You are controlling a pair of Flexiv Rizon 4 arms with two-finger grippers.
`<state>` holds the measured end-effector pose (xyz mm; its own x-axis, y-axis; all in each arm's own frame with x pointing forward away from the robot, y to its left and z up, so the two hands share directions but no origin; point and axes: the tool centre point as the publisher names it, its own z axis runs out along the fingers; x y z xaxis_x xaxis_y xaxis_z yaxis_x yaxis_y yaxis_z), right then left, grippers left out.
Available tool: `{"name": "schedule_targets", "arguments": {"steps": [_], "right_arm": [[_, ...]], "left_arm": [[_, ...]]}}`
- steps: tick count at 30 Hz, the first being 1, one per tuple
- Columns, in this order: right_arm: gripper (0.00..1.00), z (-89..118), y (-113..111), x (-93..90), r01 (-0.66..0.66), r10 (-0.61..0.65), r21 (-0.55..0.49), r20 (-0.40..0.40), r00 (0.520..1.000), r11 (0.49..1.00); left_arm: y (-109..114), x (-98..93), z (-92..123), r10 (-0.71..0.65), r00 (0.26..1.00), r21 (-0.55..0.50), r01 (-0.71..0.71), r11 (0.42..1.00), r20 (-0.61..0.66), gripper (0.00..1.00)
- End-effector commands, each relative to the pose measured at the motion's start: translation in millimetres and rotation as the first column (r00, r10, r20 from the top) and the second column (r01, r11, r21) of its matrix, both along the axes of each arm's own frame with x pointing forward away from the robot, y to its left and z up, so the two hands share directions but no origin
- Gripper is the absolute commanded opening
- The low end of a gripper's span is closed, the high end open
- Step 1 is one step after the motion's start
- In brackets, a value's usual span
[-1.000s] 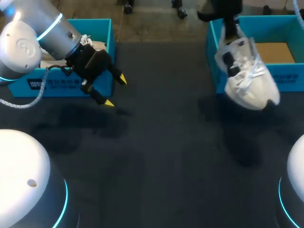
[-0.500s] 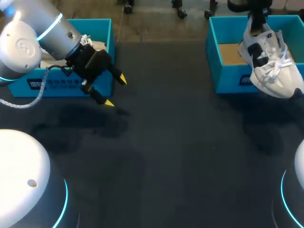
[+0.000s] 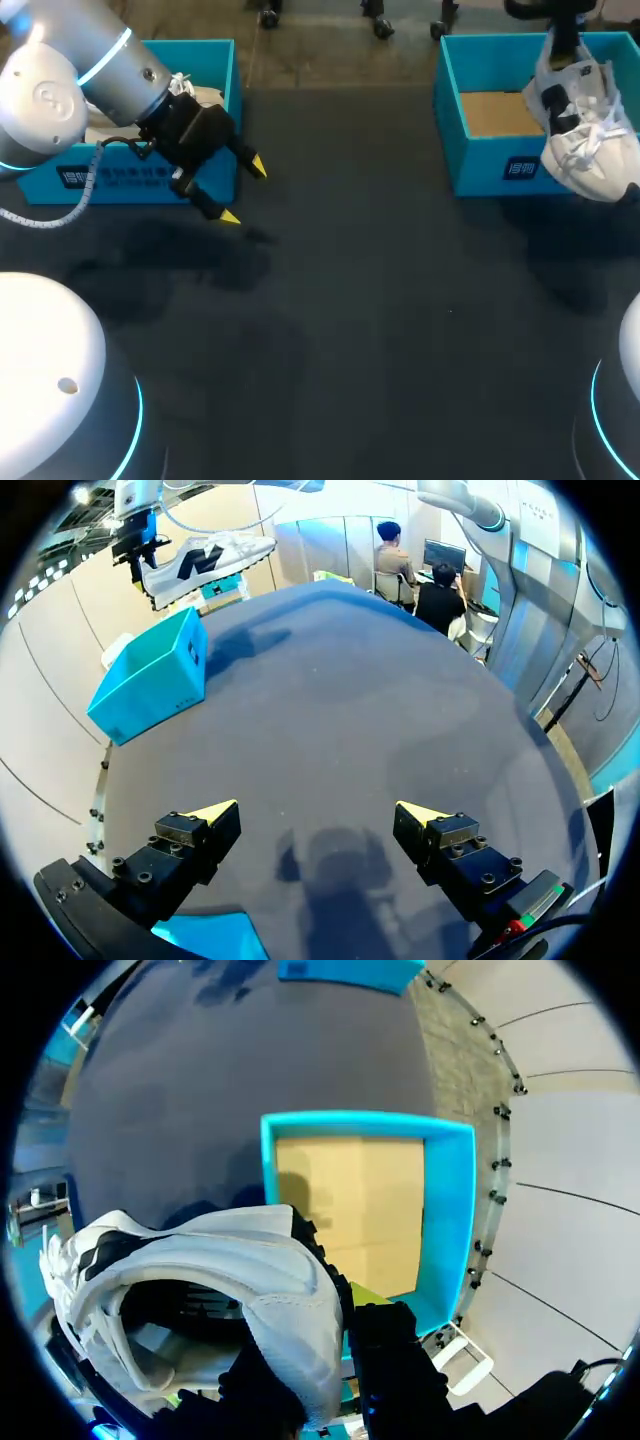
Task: Take the shoe out of the shoebox, open the shoe tongue, remove and reinsert the insole, then place the shoe into the shoebox
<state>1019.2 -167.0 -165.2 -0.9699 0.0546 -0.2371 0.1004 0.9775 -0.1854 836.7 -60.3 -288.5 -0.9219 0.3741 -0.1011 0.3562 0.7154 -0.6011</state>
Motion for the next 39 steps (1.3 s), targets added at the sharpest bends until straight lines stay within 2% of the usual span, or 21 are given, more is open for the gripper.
{"name": "schedule_targets", "arguments": {"steps": [1, 8, 13, 18, 20, 25, 27, 29, 32, 33, 39], "right_arm": [[0.0, 3.0, -23.6, 13.2, -0.004, 0.004, 0.006, -0.014, 1.0, 1.0], [0.0, 3.3, -72.4, 27.7, 0.031, -0.031, -0.011, -0.022, 0.999, 0.999], [0.0, -4.1, -114.9, 41.7, 0.148, -0.149, -0.014, -0.029, 0.988, 0.989], [0.0, -4.7, -138.4, 45.5, 0.219, -0.22, -0.045, -0.024, 0.975, 0.975], [0.0, -2.5, -154.7, 45.5, 0.3, -0.301, -0.035, -0.018, 0.953, 0.953], [0.0, 2.6, -159.6, 44.8, 0.447, -0.447, -0.007, 0.025, 0.894, 0.895], [0.0, 2.3, -159.6, 42.0, 0.518, -0.519, 0.032, 0.032, 0.854, 0.855], [0.0, 2.2, -161.4, 36.6, 0.616, -0.621, 0.087, 0.047, 0.783, 0.783], [0.0, 1.0, -162.4, 30.4, 0.736, -0.751, 0.159, 0.065, 0.657, 0.658], [0.0, 0.4, -164.1, 28.4, 0.784, -0.801, 0.173, 0.071, 0.594, 0.596], [0.0, -2.6, -166.9, 27.7, 0.888, -0.92, 0.243, 0.091, 0.381, 0.391]], "left_arm": [[0.5, -0.7, 0.3, 0.0, 1.0, 0.002, 0.0, 1.0, 0.002, 1.0], [0.5, -0.7, 0.3, 0.0, 1.0, 0.002, 0.0, 1.0, 0.002, 1.0], [0.5, -0.7, 0.3, 0.0, 1.0, 0.002, 0.0, 1.0, 0.002, 1.0], [0.5, -0.7, 0.3, 0.0, 1.0, 0.002, 0.0, 1.0, 0.002, 1.0], [0.5, -0.7, 0.3, 0.0, 1.0, 0.002, 0.0, 1.0, 0.002, 1.0], [0.5, -0.7, 0.3, 0.0, 1.0, 0.002, 0.0, 1.0, 0.002, 1.0], [0.5, -0.7, 0.3, 0.0, 1.0, 0.002, 0.0, 1.0, 0.002, 1.0], [0.5, -0.7, 0.3, 0.0, 1.0, 0.002, 0.0, 1.0, 0.002, 1.0], [0.5, -0.7, 0.3, 0.0, 1.0, 0.002, 0.0, 1.0, 0.002, 1.0], [0.5, -0.7, 0.3, 0.0, 1.0, 0.002, 0.0, 1.0, 0.002, 1.0], [0.5, -0.7, 0.3, 0.0, 1.0, 0.002, 0.0, 1.0, 0.002, 1.0]]}}
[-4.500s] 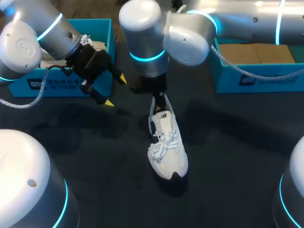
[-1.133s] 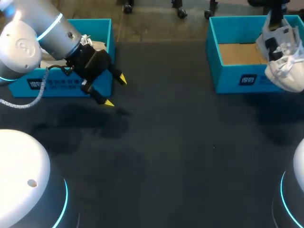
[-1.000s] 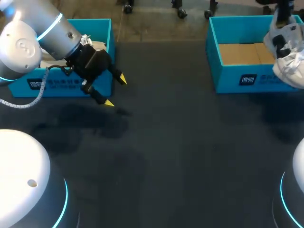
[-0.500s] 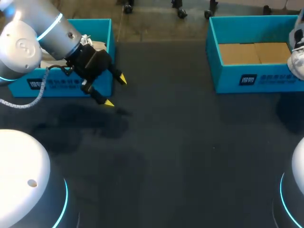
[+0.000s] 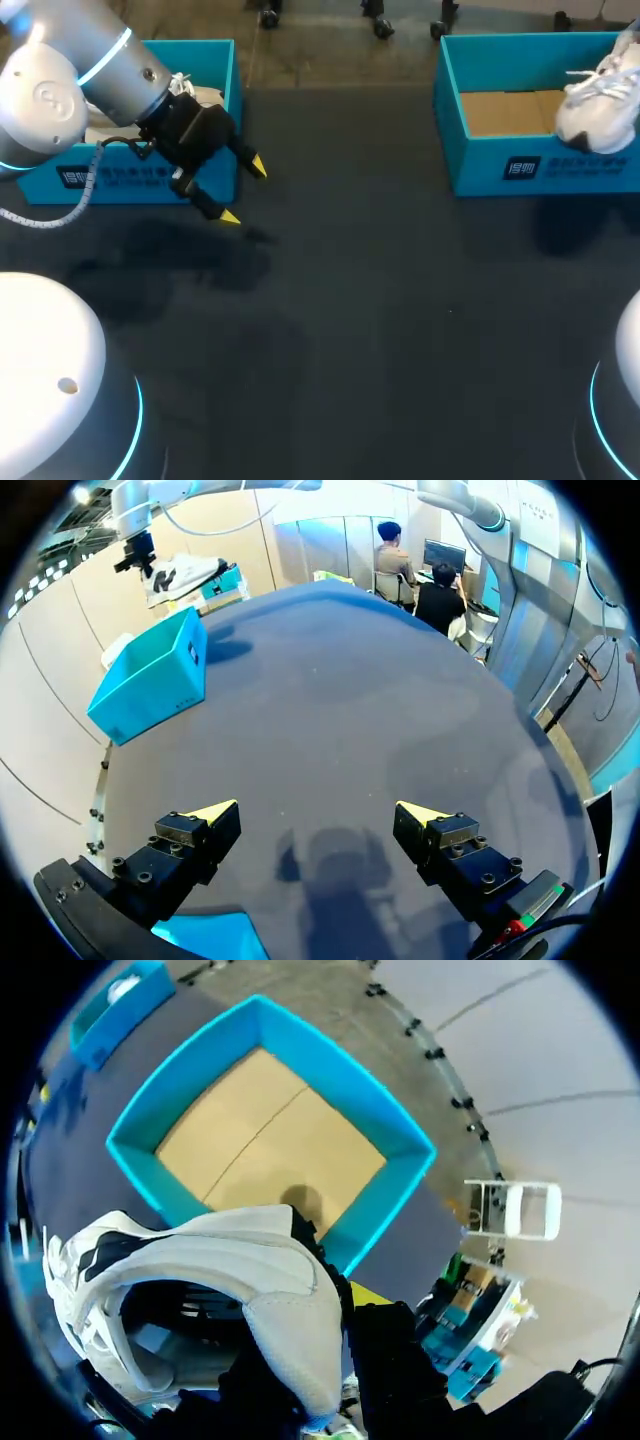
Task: Take the shoe out of the shoebox, open the shoe tongue, remove and reinsert the insole, then place the shoe into the shoebox
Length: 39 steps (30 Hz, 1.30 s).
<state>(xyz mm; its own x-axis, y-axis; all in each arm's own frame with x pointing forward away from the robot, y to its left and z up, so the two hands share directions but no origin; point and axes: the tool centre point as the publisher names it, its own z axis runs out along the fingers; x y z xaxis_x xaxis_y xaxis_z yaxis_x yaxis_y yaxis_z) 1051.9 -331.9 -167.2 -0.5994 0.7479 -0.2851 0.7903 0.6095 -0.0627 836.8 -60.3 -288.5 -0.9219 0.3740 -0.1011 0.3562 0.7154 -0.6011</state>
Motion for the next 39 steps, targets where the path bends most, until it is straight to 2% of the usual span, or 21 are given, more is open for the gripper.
{"name": "schedule_targets", "arguments": {"steps": [1, 6, 10, 12, 29, 36, 39], "right_arm": [[0.0, -0.4, -2.9, -5.6, 0.395, -0.4, 0.067, 0.11, 0.91, 0.916], [0.0, 3.6, -6.0, -5.6, 0.527, -0.532, 0.075, 0.122, 0.838, 0.847], [0.0, 2.4, -5.1, -10.8, 0.655, -0.66, 0.078, 0.078, 0.747, 0.751], [0.0, 0.4, -5.7, -15.9, 0.691, -0.7, 0.116, 0.081, 0.709, 0.713], [0.0, 0.4, -5.7, -15.9, 0.691, -0.7, 0.116, 0.081, 0.709, 0.713], [0.0, -22.4, -8.5, -11.1, 0.733, -0.736, 0.079, 0.127, 0.665, 0.675], [0.0, -33.4, -12.8, -6.7, 0.753, -0.754, 0.069, 0.12, 0.645, 0.655]], "left_arm": [[0.5, -0.7, 0.3, 0.0, 1.0, 0.002, 0.0, 1.0, 0.002, 1.0], [0.5, -0.7, 0.3, 0.0, 1.0, 0.002, 0.0, 1.0, 0.002, 1.0], [0.5, -0.7, 0.3, 0.0, 1.0, 0.002, 0.0, 1.0, 0.002, 1.0], [0.5, -0.7, 0.3, 0.0, 1.0, 0.002, 0.0, 1.0, 0.002, 1.0], [0.5, -0.7, 0.3, 0.0, 1.0, 0.002, 0.0, 1.0, 0.002, 1.0], [0.5, -0.7, 0.3, 0.0, 1.0, 0.002, 0.0, 1.0, 0.002, 1.0], [0.5, -0.7, 0.3, 0.0, 1.0, 0.002, 0.0, 1.0, 0.002, 1.0]]}}
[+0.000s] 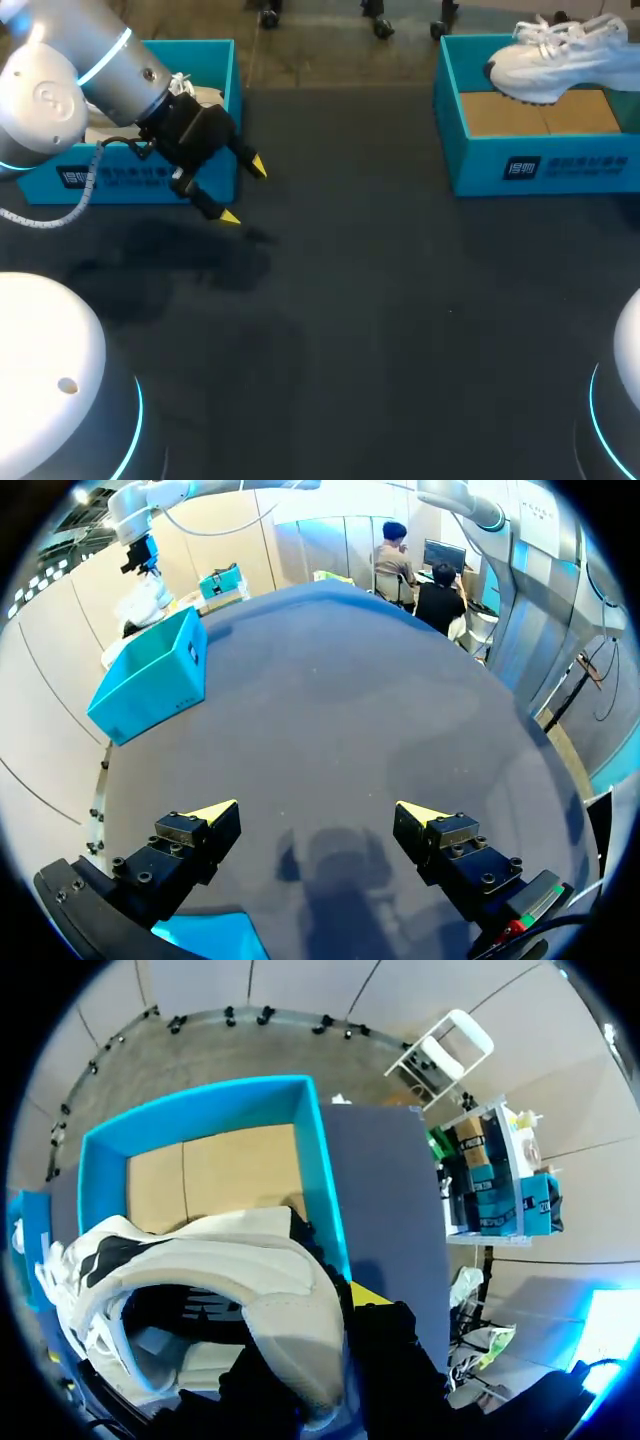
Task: Take the shoe out of the shoebox, open the shoe tongue, remove and reinsert the insole, then place the shoe into the shoebox
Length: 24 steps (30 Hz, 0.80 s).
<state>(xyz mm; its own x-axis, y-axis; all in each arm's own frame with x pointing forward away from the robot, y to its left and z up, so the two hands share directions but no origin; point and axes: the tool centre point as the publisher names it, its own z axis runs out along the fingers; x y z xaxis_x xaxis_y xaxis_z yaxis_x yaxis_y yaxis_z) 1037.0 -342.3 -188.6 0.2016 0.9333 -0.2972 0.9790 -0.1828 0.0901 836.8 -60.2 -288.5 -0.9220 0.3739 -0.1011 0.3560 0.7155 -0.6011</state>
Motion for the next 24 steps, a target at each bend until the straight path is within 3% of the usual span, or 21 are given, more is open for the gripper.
{"name": "schedule_targets", "arguments": {"steps": [1, 15, 24], "right_arm": [[0.0, -15.4, -3.8, 9.9, 0.029, -0.029, 0.009, -0.01, 1.0, 1.0], [0.0, -56.9, -13.8, 40.1, 0.083, -0.082, -0.024, 0.015, 0.997, 0.996], [0.0, -80.3, -16.5, 43.1, 0.076, -0.076, -0.039, 0.011, 0.997, 0.996]], "left_arm": [[0.4, -0.7, 0.3, 0.0, 1.0, 0.002, 0.0, 1.0, 0.002, 1.0], [0.4, -0.7, 0.3, 0.0, 1.0, 0.002, 0.0, 1.0, 0.002, 1.0], [0.4, -0.7, 0.3, 0.0, 1.0, 0.002, 0.0, 1.0, 0.002, 1.0]]}}
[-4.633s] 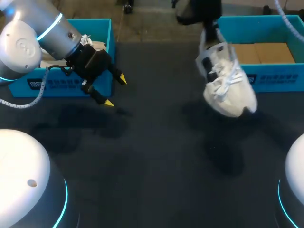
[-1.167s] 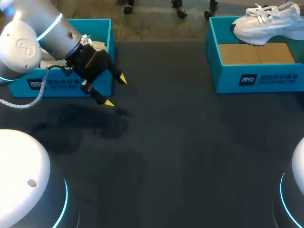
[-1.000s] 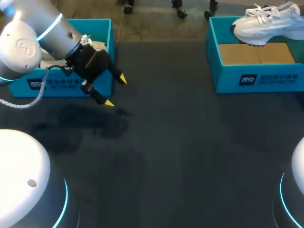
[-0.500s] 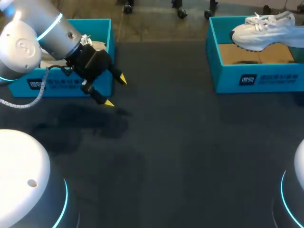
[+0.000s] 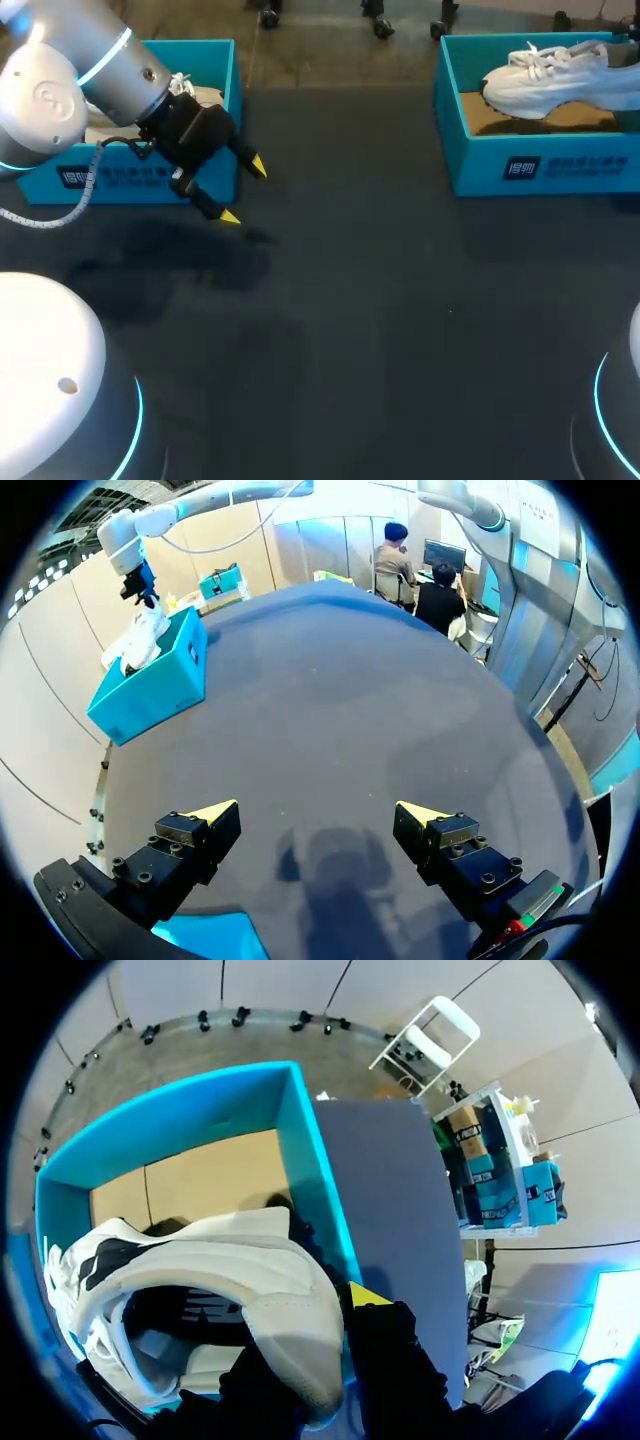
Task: Take the shoe out of the shoebox, open the shoe tongue, remove and reinsert the insole, then place the shoe into the shoebox
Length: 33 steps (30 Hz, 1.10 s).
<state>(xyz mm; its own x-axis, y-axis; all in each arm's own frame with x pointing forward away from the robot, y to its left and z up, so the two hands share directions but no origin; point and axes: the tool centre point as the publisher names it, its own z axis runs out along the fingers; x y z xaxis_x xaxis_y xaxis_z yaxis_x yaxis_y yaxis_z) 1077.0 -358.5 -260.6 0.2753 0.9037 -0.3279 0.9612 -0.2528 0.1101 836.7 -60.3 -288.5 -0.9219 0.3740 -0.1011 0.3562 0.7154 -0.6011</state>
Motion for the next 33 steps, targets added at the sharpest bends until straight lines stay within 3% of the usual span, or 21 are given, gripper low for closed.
{"name": "schedule_targets", "arguments": {"steps": [1, 33], "right_arm": [[0.0, -9.3, 0.1, 2.6, 0.0, 0.0, -0.007, -0.003, 1.0, 1.0], [0.0, -65.1, 11.4, -47.8, -0.003, 0.003, -0.002, -0.046, 0.999, 1.0]], "left_arm": [[0.5, -0.7, 0.3, 0.0, 1.0, 0.002, 0.0, 1.0, 0.002, 1.0], [0.5, -0.7, 0.3, 0.0, 1.0, 0.002, 0.0, 1.0, 0.002, 1.0]]}}
